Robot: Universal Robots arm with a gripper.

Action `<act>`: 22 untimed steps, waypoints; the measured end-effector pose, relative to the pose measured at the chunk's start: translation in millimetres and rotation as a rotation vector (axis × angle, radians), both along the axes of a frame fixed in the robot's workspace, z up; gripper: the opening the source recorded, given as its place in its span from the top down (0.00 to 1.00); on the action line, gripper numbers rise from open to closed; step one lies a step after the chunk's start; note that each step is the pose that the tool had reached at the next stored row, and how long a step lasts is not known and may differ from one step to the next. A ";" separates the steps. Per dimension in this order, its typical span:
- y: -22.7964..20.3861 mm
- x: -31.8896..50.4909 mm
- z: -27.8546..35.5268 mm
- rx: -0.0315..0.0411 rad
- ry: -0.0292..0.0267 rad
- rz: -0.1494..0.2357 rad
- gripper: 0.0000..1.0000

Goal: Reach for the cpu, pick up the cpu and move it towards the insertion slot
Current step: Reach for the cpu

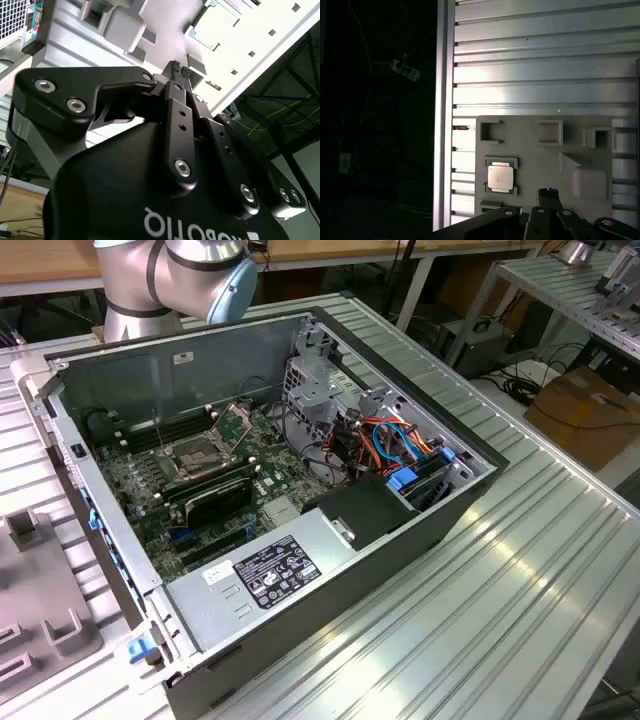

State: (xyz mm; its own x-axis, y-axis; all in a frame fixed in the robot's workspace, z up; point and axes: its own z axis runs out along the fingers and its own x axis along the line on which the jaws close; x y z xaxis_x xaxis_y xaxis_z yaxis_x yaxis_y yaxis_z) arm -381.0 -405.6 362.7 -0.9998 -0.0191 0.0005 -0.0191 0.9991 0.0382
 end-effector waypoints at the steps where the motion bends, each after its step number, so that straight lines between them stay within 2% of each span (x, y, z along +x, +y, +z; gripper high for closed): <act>1: 0.0 0.0 0.0 0.0000 0.0000 0.000 0.89; 10: 0.0 -12.7 -0.3 0.0000 0.0004 0.000 0.89; 15: 0.0 -27.1 -0.9 0.0000 0.0012 0.000 0.89; 20: 0.0 -36.5 -1.3 0.0000 0.0021 0.000 0.89; 22: 0.0 -40.2 -1.5 0.0000 0.0044 0.000 0.89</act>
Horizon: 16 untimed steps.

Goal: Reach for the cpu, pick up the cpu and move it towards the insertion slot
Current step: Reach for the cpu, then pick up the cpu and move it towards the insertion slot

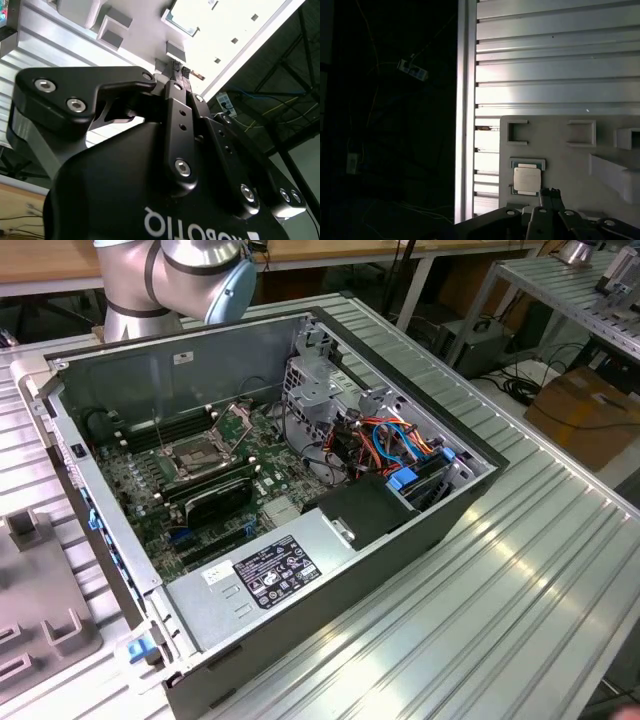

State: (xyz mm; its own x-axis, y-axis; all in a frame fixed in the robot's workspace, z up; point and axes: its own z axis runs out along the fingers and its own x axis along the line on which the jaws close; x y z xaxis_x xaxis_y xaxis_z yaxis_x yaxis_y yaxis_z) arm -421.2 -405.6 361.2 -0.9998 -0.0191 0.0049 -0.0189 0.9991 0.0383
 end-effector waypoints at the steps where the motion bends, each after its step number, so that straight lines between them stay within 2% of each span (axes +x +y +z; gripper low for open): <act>1: 0.0 -1.3 -0.1 0.0000 0.0008 0.000 0.89; 4: 0.0 -5.6 -0.4 0.0000 0.0046 0.000 0.89; 16: 0.0 -8.3 -0.4 0.0000 0.0048 0.000 0.89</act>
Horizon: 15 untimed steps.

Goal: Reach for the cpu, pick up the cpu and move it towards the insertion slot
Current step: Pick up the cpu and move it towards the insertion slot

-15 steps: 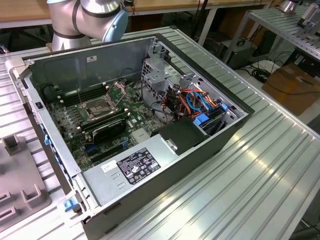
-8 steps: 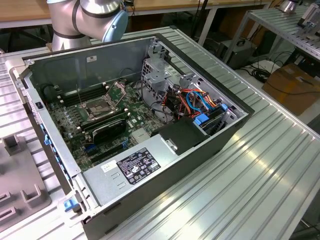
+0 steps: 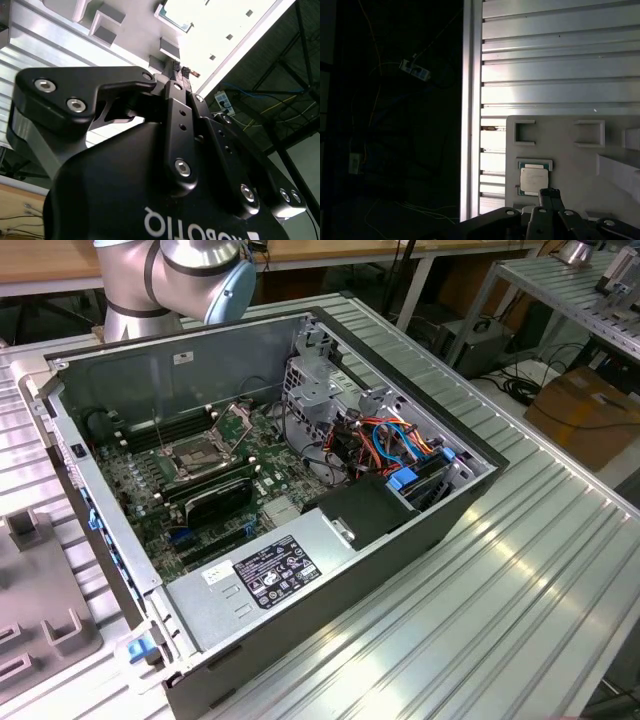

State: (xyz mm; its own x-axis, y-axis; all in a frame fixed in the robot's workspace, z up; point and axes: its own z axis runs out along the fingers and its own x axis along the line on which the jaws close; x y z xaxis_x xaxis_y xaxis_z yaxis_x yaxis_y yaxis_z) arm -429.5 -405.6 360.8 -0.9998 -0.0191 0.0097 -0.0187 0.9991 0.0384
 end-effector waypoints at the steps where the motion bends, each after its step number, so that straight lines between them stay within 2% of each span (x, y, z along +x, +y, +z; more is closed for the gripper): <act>1: 0.0 -0.1 0.0 0.0001 0.0000 0.000 0.89; 3: 0.0 -0.1 0.0 0.0000 0.0000 0.000 0.89; 4: 0.0 -0.2 0.0 0.0001 0.0000 0.000 0.83; 5: 0.0 -0.2 0.0 0.0000 0.0000 0.000 0.76; 6: 0.0 -0.3 0.0 0.0000 0.0000 0.000 0.64; 7: 0.0 -0.3 0.0 0.0000 -0.0001 0.000 0.58; 8: 0.0 -1.3 -0.8 -0.0001 0.0002 0.000 0.46; 9: 0.2 -6.9 -3.8 -0.0001 0.0008 0.004 0.40; 12: 0.2 -13.2 -11.3 0.0000 0.0008 0.021 0.40; 13: -0.5 -13.4 -14.9 0.0001 0.0006 0.021 0.40; 15: -3.6 -13.6 -18.1 0.0001 0.0008 0.021 0.40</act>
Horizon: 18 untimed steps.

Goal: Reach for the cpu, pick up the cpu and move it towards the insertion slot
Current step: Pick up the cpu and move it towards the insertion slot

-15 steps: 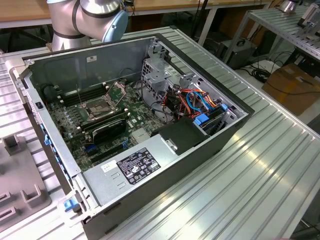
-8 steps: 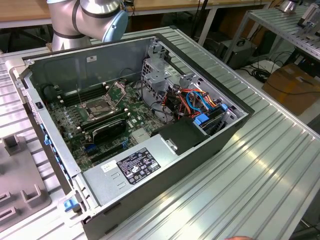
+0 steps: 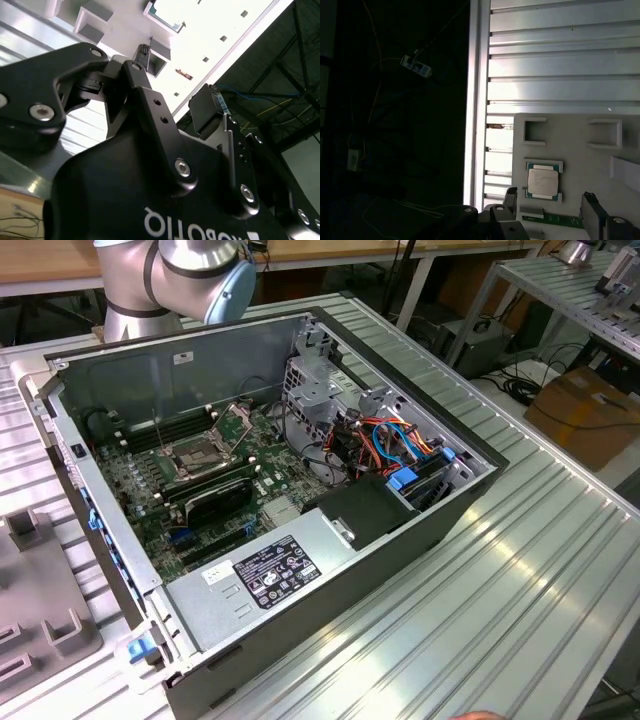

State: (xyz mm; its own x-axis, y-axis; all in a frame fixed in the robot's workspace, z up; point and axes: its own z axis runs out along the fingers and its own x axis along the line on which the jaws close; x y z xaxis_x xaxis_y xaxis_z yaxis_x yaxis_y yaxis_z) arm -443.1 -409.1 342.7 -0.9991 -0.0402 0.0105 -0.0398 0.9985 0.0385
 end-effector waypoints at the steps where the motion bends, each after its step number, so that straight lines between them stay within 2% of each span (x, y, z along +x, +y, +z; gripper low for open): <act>1: -0.8 0.0 -2.6 0.0000 -0.0014 0.000 0.40; 18: -0.9 0.0 -5.3 -0.0022 -0.0027 0.000 0.40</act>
